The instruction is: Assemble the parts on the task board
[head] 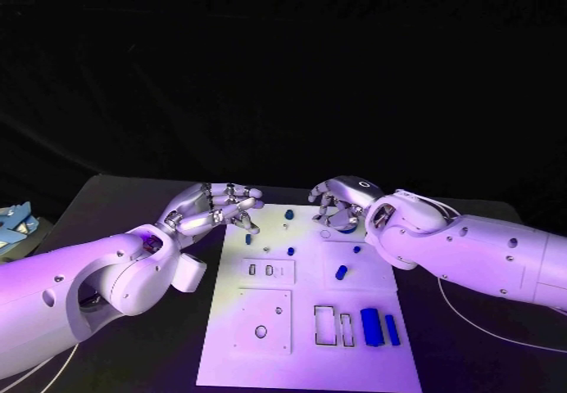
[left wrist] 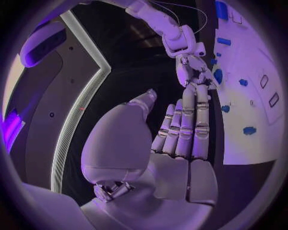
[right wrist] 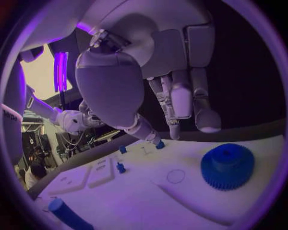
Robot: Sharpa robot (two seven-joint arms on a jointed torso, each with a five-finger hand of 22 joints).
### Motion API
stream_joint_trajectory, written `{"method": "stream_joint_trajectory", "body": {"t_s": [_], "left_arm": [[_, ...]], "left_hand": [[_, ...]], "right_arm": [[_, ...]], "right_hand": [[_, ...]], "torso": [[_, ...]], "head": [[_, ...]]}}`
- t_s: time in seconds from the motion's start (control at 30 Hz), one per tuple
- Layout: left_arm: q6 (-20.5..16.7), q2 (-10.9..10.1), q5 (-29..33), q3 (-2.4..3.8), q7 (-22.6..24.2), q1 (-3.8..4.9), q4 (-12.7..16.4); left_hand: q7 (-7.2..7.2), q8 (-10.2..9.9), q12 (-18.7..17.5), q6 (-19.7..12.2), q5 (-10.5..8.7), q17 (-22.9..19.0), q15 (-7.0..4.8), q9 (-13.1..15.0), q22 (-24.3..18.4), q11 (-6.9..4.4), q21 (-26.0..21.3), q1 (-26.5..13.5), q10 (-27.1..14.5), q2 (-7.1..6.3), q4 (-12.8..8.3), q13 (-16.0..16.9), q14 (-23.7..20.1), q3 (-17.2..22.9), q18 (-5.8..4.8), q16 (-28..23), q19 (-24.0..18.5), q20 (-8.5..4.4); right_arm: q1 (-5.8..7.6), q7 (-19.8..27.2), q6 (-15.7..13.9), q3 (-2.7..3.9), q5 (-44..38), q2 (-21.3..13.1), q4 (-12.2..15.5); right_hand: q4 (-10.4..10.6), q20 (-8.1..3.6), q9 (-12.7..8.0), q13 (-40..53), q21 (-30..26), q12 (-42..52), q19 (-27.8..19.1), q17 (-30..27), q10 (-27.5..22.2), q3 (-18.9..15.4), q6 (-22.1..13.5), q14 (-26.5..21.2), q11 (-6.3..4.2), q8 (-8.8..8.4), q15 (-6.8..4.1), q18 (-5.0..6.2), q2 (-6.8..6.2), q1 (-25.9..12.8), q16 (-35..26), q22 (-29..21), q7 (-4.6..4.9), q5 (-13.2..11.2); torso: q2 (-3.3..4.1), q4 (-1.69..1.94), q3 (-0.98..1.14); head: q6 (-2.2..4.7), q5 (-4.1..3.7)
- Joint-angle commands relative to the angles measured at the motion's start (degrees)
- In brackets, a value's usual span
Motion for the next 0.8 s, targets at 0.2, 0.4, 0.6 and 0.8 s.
{"method": "stream_joint_trajectory", "body": {"t_s": [0.2, 0.4, 0.6, 0.8], "left_arm": [[1.4, 0.2, 0.0, 0.03, 0.0, 0.08, -0.6], [1.7, 0.3, 0.0, 0.02, -0.2, 0.07, -0.9], [1.9, 0.5, 0.1, 0.02, -0.4, 0.07, -1.0], [2.2, 0.7, 0.1, 0.02, -0.5, 0.06, -1.2]], "left_hand": [[2.5, -0.3, -0.4, -0.5, 0.23, 0.0, 0.04, 0.1, 0.1, -0.03, 0.4, -0.4, -0.5, 0.27, 0.0, 0.0, -0.4, 0.3, 0.47, 0.1, -0.5, -0.01], [2.5, -0.4, -0.4, -0.5, 0.23, -0.1, 0.09, 0.1, 0.1, -0.02, 0.3, -0.5, -0.5, 0.29, 0.1, 0.0, -0.6, 0.2, 0.45, 0.0, -0.7, 0.05], [2.54, -0.4, -0.4, -0.5, 0.23, -0.2, 0.19, 0.2, 0.0, 0.04, 0.2, -0.6, -0.5, 0.35, 0.1, 0.0, -1.2, 0.3, 0.45, -0.4, -1.1, 0.16], [2.54, -0.4, -0.4, -0.5, 0.23, -0.3, 0.21, 0.2, -0.1, 0.05, 0.1, -0.6, -0.5, 0.37, 0.2, 0.0, -1.3, 0.3, 0.45, -0.5, -1.2, 0.18]], "right_arm": [[1.75, -1.1, 5.4, 0.24, 18.6, -6.0, 3.4], [2.05, -3.0, 10.2, 0.24, 17.4, -8.6, 4.2], [2.1, -3.9, 11.2, 0.11, 16.1, -9.0, 3.6], [1.71, -4.0, 10.7, -0.15, 10.2, -7.6, 2.1]], "right_hand": [[2.3, -0.51, 3.7, 47.3, 8.2, 50.0, 7.7, 22.4, 1.8, -5.0, -5.3, 5.3, -0.35, 5.81, -0.44, -1.32, 0.5, -0.8, 13.5, 13.1, -0.26, 3.5], [3.2, -0.56, 4.0, 50.8, 8.7, 52.9, 8.2, 28.0, 3.2, -5.2, -8.0, 6.2, -0.62, 6.73, -0.59, -1.23, 0.95, -0.9, 16.3, 13.6, -0.65, 3.5], [4.0, -1.84, 3.6, 35.8, 16.1, 40.1, 15.6, 27.9, -9.9, -3.9, -8.5, 5.8, -1.57, 7.37, -1.63, -3.52, 0.66, -0.1, 16.0, 24.6, -1.63, 3.3], [3.9, -1.73, 2.9, 44.3, 21.2, 47.3, 18.5, 33.9, -2.4, -3.2, -6.1, 7.4, -1.32, 7.38, -1.4, -5.07, 0.14, 0.5, 18.8, 32.3, -1.36, 3.1]], "torso": [[-0.63, -0.82, 0.41], [-0.67, -0.98, 0.71], [-0.64, -0.97, 0.64], [-0.54, -0.69, 0.56]], "head": [[0.11, -0.46], [-0.04, -0.56], [0.06, -0.66], [0.06, -0.75]]}}
